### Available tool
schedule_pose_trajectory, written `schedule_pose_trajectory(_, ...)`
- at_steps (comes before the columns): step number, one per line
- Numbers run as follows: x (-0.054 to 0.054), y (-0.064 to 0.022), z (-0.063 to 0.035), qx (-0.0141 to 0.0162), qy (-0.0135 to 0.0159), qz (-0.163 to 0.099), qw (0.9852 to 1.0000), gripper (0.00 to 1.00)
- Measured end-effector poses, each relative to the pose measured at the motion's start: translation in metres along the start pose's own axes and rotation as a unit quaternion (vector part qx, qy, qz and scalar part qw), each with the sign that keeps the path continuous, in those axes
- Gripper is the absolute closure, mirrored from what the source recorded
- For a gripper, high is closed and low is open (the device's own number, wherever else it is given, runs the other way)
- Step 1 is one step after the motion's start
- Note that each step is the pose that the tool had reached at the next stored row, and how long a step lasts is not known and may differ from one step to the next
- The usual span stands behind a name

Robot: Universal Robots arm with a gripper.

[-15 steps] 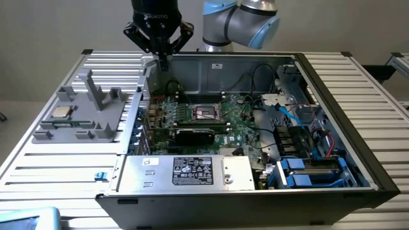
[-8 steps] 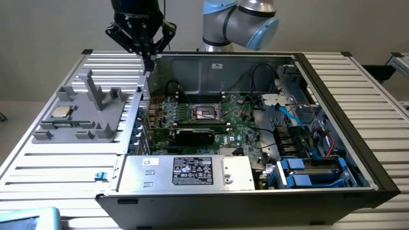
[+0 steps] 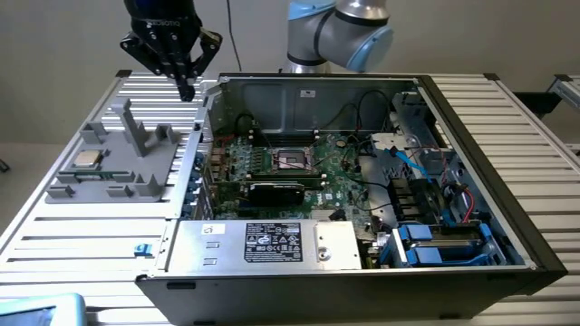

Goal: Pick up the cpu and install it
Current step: 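Reach for the cpu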

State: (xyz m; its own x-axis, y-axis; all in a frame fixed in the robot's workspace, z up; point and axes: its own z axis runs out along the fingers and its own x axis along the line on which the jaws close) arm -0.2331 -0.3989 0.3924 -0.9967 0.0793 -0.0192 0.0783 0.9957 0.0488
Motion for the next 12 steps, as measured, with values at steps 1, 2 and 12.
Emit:
schedule_pose_trajectory(1,0.004,-0.0004,-0.0001,0.0000,0.0000,0.000,1.0000,0.89)
schedule_pose_trajectory(2,0.009,-0.0007,-0.0002,0.0000,0.0000,0.000,1.0000,0.89)
schedule_pose_trajectory(12,0.047,0.0068,0.0005,0.0068,-0.0005,0.000,1.0000,0.89)
